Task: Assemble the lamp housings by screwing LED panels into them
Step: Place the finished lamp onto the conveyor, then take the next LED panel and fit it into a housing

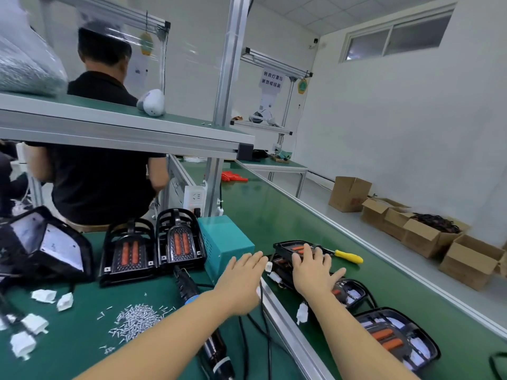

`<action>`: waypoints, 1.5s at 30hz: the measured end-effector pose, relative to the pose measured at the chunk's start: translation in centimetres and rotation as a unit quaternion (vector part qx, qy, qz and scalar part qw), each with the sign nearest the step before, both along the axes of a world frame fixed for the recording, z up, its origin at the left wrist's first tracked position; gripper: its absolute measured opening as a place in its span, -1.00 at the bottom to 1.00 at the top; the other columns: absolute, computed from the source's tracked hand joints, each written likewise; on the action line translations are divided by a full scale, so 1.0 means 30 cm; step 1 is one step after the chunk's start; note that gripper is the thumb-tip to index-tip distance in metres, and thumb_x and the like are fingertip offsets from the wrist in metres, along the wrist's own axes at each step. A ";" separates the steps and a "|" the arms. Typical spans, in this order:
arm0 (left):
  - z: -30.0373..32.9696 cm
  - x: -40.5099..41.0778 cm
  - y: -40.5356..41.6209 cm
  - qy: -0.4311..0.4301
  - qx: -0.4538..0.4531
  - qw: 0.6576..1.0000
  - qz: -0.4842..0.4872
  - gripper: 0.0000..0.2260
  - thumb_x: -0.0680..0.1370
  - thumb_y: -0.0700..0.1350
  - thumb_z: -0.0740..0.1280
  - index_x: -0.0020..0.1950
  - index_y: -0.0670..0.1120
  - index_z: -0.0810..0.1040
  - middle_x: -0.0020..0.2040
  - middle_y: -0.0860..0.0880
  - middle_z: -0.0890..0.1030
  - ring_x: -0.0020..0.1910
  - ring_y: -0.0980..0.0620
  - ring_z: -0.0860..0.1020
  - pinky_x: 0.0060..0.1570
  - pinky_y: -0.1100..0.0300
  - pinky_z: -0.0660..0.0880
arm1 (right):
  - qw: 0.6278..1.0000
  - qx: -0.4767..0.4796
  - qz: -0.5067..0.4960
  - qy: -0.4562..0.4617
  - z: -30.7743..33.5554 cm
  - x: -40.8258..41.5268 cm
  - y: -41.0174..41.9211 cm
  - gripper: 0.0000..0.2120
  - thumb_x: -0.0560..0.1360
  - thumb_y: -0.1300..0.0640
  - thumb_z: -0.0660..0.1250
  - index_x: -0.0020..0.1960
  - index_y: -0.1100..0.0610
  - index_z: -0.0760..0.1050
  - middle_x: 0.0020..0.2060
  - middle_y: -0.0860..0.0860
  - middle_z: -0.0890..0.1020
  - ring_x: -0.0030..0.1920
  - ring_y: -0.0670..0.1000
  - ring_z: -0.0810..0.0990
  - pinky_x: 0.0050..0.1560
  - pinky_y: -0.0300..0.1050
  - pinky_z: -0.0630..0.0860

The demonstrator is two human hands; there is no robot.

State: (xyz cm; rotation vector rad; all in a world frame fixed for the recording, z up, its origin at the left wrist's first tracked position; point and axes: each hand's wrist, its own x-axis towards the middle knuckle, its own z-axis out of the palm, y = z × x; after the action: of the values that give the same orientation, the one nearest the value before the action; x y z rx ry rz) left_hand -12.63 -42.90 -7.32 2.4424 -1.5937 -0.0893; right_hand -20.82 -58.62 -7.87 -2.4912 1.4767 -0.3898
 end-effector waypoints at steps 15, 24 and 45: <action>-0.059 0.090 0.406 -0.002 -0.072 0.983 0.170 -0.32 0.56 -0.26 0.12 0.56 0.05 -0.17 0.56 0.14 -0.18 0.53 0.12 -0.19 0.47 0.05 -0.22 | 0.965 -0.039 0.255 -0.040 0.018 0.178 0.516 -0.49 0.67 -0.16 -0.15 0.59 -0.10 -0.03 0.59 -0.06 0.02 0.57 -0.02 -0.08 0.44 0.35 -0.29; -0.126 0.106 0.737 0.007 -0.082 0.957 0.280 -0.31 0.58 -0.17 0.15 0.55 0.06 -0.23 0.55 0.15 -0.23 0.53 0.10 -0.20 0.48 0.04 -0.18 | 0.931 0.024 0.365 0.007 -0.054 0.241 0.822 -0.47 0.66 -0.19 -0.17 0.60 -0.11 -0.11 0.59 -0.06 -0.05 0.57 -0.02 -0.16 0.44 0.26 -0.39; -0.307 0.100 1.178 0.021 -0.058 0.903 0.425 -0.46 0.63 0.06 0.02 0.57 0.06 -0.11 0.56 0.14 -0.13 0.53 0.13 -0.13 0.48 0.06 -0.16 | 0.878 0.016 0.475 0.055 -0.306 0.326 1.269 -0.46 0.64 -0.23 -0.09 0.57 -0.20 -0.14 0.57 -0.11 -0.23 0.56 -0.07 -0.20 0.49 0.16 -0.30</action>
State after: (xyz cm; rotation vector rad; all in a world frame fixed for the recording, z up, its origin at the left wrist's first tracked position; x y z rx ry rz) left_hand -9.63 -7.55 -16.52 2.7651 -0.3851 0.0969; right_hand -11.02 -20.55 -17.07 -2.8463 0.1334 -0.0288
